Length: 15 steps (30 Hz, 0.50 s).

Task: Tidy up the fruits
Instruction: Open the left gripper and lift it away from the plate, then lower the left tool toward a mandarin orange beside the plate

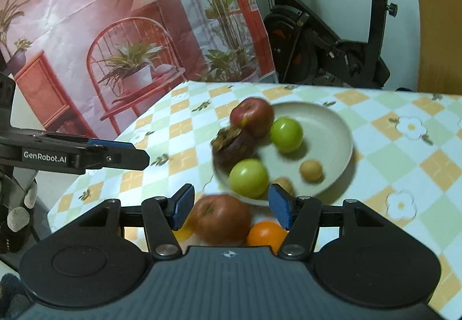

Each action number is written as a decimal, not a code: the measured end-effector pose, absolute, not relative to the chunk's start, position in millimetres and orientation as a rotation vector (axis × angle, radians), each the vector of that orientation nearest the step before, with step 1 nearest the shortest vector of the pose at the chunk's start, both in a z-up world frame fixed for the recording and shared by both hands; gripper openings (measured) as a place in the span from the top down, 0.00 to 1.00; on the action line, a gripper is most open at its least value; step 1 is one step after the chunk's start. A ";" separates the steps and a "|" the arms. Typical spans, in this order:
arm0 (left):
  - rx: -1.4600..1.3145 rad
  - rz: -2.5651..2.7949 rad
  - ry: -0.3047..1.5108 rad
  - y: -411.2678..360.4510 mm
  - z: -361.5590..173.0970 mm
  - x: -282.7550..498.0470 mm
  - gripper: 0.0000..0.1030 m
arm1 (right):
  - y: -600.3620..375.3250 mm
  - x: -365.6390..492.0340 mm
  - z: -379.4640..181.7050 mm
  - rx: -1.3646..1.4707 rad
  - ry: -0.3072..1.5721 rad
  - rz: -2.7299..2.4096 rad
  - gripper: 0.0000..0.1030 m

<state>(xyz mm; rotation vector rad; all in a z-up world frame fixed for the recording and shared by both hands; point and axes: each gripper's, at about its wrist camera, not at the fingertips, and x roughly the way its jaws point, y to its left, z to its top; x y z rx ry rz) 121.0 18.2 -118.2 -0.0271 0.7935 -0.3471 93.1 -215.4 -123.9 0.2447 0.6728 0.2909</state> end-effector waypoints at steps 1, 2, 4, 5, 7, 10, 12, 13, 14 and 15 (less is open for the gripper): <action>-0.011 -0.343 0.785 17.7 -119.9 115.6 0.53 | -212.3 89.5 -125.6 0.245 0.676 0.294 0.41; 0.006 -0.344 0.776 17.4 -122.3 109.9 0.53 | -208.8 85.8 -127.3 0.247 0.679 0.300 0.41; 0.030 -0.348 0.771 18.1 -129.9 99.4 0.53 | -202.7 78.8 -130.3 0.242 0.683 0.305 0.41; 0.031 -0.349 0.779 18.7 -134.8 95.3 0.53 | -199.7 75.8 -132.0 0.237 0.684 0.306 0.42; 0.019 -0.359 0.792 21.4 -143.1 86.9 0.53 | -194.2 69.4 -134.5 0.231 0.685 0.306 0.45; 0.028 -0.369 0.794 21.8 -152.9 73.5 0.53 | -188.2 58.6 -138.6 0.223 0.672 0.294 0.48; 0.035 -0.381 0.791 19.8 -158.3 65.8 0.53 | -183.8 51.4 -142.4 0.220 0.664 0.286 0.49; 0.041 -0.387 0.790 17.9 -160.7 63.1 0.53 | -181.5 47.6 -144.7 0.217 0.662 0.283 0.50; 0.050 -0.395 0.788 16.0 -163.2 60.3 0.53 | -179.5 44.4 -147.0 0.215 0.660 0.281 0.51; 0.063 -0.401 0.786 14.0 -165.9 57.4 0.53 | -177.4 41.2 -149.0 0.214 0.658 0.280 0.51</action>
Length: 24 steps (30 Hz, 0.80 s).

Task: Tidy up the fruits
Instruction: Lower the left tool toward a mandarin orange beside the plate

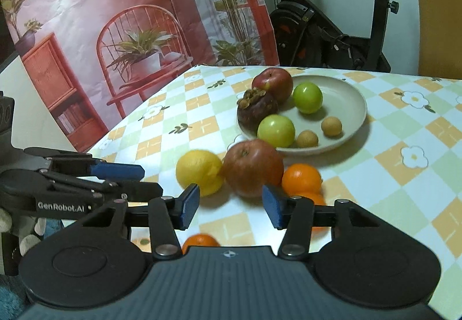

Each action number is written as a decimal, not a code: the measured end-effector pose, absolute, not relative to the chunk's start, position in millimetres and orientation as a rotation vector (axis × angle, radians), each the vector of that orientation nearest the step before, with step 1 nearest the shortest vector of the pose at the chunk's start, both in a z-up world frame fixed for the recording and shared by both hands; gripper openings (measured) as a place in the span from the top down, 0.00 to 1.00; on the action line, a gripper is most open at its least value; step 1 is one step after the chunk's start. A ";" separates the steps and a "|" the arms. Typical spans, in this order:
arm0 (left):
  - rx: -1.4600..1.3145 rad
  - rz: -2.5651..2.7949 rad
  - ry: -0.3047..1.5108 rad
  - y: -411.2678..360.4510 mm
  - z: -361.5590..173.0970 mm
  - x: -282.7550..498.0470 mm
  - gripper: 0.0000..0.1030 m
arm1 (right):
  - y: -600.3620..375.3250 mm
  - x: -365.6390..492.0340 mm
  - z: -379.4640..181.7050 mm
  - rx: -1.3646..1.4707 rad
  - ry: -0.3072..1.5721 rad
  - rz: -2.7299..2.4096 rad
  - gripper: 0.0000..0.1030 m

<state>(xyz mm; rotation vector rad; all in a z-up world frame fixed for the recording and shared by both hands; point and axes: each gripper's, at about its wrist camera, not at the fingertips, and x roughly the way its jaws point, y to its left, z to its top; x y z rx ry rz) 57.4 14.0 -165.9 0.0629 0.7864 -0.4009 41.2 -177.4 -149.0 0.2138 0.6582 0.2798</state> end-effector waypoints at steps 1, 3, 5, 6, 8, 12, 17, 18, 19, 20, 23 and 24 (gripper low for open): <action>0.072 -0.403 0.786 12.1 -168.7 54.2 0.53 | -175.6 38.4 -151.1 0.216 0.657 0.278 0.51; 0.084 -0.400 0.785 9.0 -173.4 47.6 0.53 | -174.9 35.1 -154.1 0.227 0.647 0.270 0.51; 0.092 -0.402 0.773 7.9 -175.1 41.1 0.53 | -173.4 29.7 -157.6 0.238 0.628 0.255 0.51; 0.088 -0.405 0.766 8.3 -175.3 38.1 0.53 | -172.5 27.4 -159.0 0.241 0.621 0.249 0.51; 0.083 -0.409 0.751 8.8 -174.9 34.4 0.52 | -173.4 26.4 -161.6 0.247 0.617 0.240 0.51; 0.094 -0.442 0.737 3.5 -177.1 28.2 0.52 | -175.0 24.9 -166.7 0.258 0.622 0.230 0.51; 0.135 -0.491 0.749 -7.5 -185.1 23.0 0.52 | -176.3 23.1 -167.3 0.265 0.616 0.234 0.51; 0.134 -0.499 0.756 -8.4 -187.4 22.7 0.52 | -175.9 23.7 -167.5 0.265 0.618 0.235 0.51; 0.128 -0.506 0.765 -8.4 -190.1 22.6 0.52 | -175.8 23.6 -168.2 0.264 0.619 0.236 0.51; 0.119 -0.511 0.779 -8.1 -192.9 23.7 0.52 | -175.6 23.2 -169.4 0.265 0.620 0.237 0.51; 0.084 -0.514 0.815 -4.5 -198.8 28.6 0.53 | -174.9 23.5 -170.6 0.269 0.623 0.245 0.51; 0.071 -0.504 0.823 -2.2 -199.8 30.3 0.54 | -174.7 23.5 -170.7 0.269 0.622 0.248 0.51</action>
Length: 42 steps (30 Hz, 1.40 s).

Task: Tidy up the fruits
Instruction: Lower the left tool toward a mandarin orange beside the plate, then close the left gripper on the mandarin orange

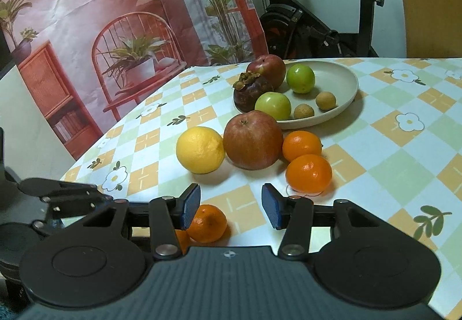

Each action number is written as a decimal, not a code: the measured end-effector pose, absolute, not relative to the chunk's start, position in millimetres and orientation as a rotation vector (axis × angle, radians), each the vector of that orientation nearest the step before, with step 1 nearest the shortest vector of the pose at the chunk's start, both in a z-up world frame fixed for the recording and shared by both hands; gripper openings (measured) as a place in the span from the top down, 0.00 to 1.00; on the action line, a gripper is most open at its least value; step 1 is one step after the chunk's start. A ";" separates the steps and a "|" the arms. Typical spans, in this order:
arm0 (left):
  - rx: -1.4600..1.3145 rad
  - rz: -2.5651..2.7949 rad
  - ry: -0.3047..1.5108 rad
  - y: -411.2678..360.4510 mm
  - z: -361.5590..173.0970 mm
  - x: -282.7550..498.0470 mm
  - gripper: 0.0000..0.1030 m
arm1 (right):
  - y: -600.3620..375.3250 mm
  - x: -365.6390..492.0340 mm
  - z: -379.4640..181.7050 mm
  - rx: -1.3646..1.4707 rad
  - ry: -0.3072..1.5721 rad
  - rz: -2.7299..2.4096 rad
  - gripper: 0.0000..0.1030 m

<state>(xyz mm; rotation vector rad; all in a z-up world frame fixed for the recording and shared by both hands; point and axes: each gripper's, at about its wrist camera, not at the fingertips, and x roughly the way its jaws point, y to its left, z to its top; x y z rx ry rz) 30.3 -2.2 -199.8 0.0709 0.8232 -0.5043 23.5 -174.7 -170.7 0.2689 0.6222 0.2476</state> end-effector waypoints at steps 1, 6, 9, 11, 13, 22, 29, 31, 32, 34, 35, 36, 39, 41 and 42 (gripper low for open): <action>0.051 -0.504 0.827 0.9 -200.5 31.2 0.55 | -174.4 23.1 -171.0 0.269 0.621 0.250 0.51; 0.023 -0.456 0.831 9.8 -199.5 33.9 0.63 | -170.0 23.3 -174.2 0.260 0.632 0.270 0.51; -0.005 -0.439 0.835 15.2 -199.7 36.5 0.63 | -166.5 23.5 -177.0 0.249 0.641 0.276 0.51; -0.014 -0.421 0.836 16.6 -199.7 38.8 0.63 | -163.9 23.9 -178.1 0.245 0.647 0.285 0.51; -0.028 -0.412 0.838 19.3 -199.7 40.1 0.63 | -161.2 24.5 -178.9 0.234 0.653 0.298 0.51; -0.044 -0.400 0.843 22.1 -203.4 43.2 0.61 | -145.4 28.0 -188.9 0.165 0.700 0.323 0.51; -0.054 -0.394 0.874 21.5 -209.7 46.2 0.61 | -145.5 27.4 -191.0 0.156 0.695 0.334 0.61; -0.054 -0.393 0.874 21.2 -209.6 45.9 0.62 | -145.2 27.1 -191.1 0.152 0.692 0.335 0.61; -0.052 -0.392 0.874 20.5 -210.0 45.9 0.62 | -145.3 27.0 -191.2 0.152 0.691 0.336 0.61; -0.047 -0.390 0.873 19.4 -210.2 45.7 0.62 | -145.0 26.8 -191.2 0.154 0.692 0.336 0.61; -0.047 -0.390 0.873 18.9 -210.3 46.0 0.62 | -144.8 26.6 -191.3 0.156 0.691 0.337 0.61; -0.047 -0.390 0.872 18.6 -210.4 46.1 0.62 | -144.6 26.9 -191.2 0.156 0.690 0.337 0.62; -0.047 -0.389 0.872 18.8 -210.3 46.0 0.62 | -144.8 26.5 -190.2 0.156 0.689 0.336 0.62; -0.048 -0.387 0.872 19.6 -209.9 45.8 0.62 | -145.2 26.3 -189.6 0.159 0.686 0.336 0.62; -0.050 -0.387 0.872 20.0 -209.7 45.8 0.62 | -146.1 26.1 -189.4 0.160 0.685 0.335 0.62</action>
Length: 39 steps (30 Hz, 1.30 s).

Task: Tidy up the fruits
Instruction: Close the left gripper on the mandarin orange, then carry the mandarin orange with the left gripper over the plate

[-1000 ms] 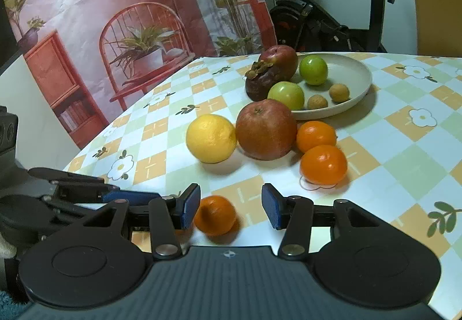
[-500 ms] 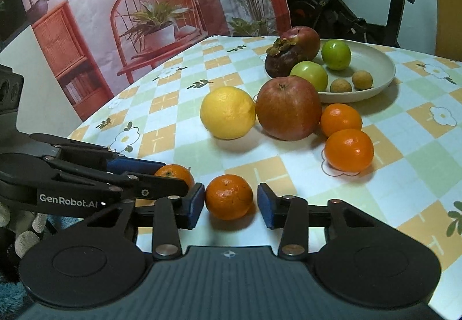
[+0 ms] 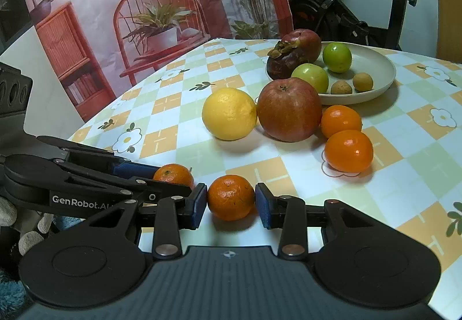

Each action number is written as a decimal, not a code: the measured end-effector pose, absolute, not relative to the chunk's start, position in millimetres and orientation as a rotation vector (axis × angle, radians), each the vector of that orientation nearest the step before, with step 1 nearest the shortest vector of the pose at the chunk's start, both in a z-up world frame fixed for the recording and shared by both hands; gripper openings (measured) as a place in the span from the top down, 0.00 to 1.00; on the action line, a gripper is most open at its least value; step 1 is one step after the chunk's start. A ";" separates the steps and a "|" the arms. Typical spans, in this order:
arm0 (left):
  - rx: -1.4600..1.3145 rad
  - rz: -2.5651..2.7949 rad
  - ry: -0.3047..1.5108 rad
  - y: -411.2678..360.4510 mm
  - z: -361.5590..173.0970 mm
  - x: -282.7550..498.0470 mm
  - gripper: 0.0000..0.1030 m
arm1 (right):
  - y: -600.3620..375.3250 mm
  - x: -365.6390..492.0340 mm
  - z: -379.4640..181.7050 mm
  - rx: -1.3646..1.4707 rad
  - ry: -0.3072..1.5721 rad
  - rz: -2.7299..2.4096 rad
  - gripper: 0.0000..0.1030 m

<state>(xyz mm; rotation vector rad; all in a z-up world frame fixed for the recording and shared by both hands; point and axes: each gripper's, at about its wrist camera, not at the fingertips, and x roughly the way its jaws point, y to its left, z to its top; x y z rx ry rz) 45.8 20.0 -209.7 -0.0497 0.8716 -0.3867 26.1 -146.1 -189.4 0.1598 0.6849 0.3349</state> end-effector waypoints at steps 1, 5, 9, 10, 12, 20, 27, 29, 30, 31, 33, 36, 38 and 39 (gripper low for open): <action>-0.051 -0.386 0.871 20.3 -209.6 45.6 0.62 | -146.1 26.2 -189.1 0.160 0.684 0.334 0.62; -0.051 -0.386 0.865 20.9 -208.7 45.1 0.62 | -147.8 25.2 -188.9 0.162 0.679 0.332 0.62; -0.050 -0.385 0.854 21.5 -206.4 43.6 0.62 | -149.2 24.5 -188.9 0.165 0.676 0.328 0.62; -0.050 -0.385 0.851 21.6 -205.8 43.2 0.62 | -149.5 24.3 -188.5 0.166 0.675 0.327 0.62; -0.050 -0.384 0.846 21.6 -204.7 42.7 0.62 | -150.4 23.0 -187.8 0.168 0.670 0.324 0.62; -0.047 -0.383 0.801 23.4 -190.3 43.2 0.62 | -157.3 20.0 -178.1 0.182 0.637 0.310 0.62; -0.062 -0.386 0.730 24.2 -159.8 55.2 0.62 | -175.3 21.5 -153.1 0.217 0.569 0.284 0.62; -0.057 -0.387 0.706 22.8 -150.1 59.2 0.62 | -183.3 23.8 -143.3 0.246 0.546 0.278 0.62; -0.055 -0.388 0.690 22.5 -144.1 61.7 0.62 | -187.0 25.1 -137.9 0.252 0.533 0.274 0.62; -0.054 -0.389 0.675 22.0 -138.2 64.2 0.62 | -190.3 27.0 -131.6 0.252 0.520 0.269 0.62; -0.055 -0.392 0.648 20.1 -127.1 69.1 0.62 | -196.0 30.8 -120.5 0.248 0.501 0.263 0.62; -0.056 -0.399 0.609 16.8 -109.2 78.9 0.62 | -203.7 37.0 -103.2 0.240 0.469 0.257 0.62; -0.052 -0.406 0.590 13.0 -98.5 85.7 0.62 | -206.7 41.2 -92.8 0.228 0.451 0.253 0.62; -0.049 -0.409 0.579 10.6 -93.3 89.5 0.62 | -209.1 43.4 -87.9 0.223 0.442 0.254 0.62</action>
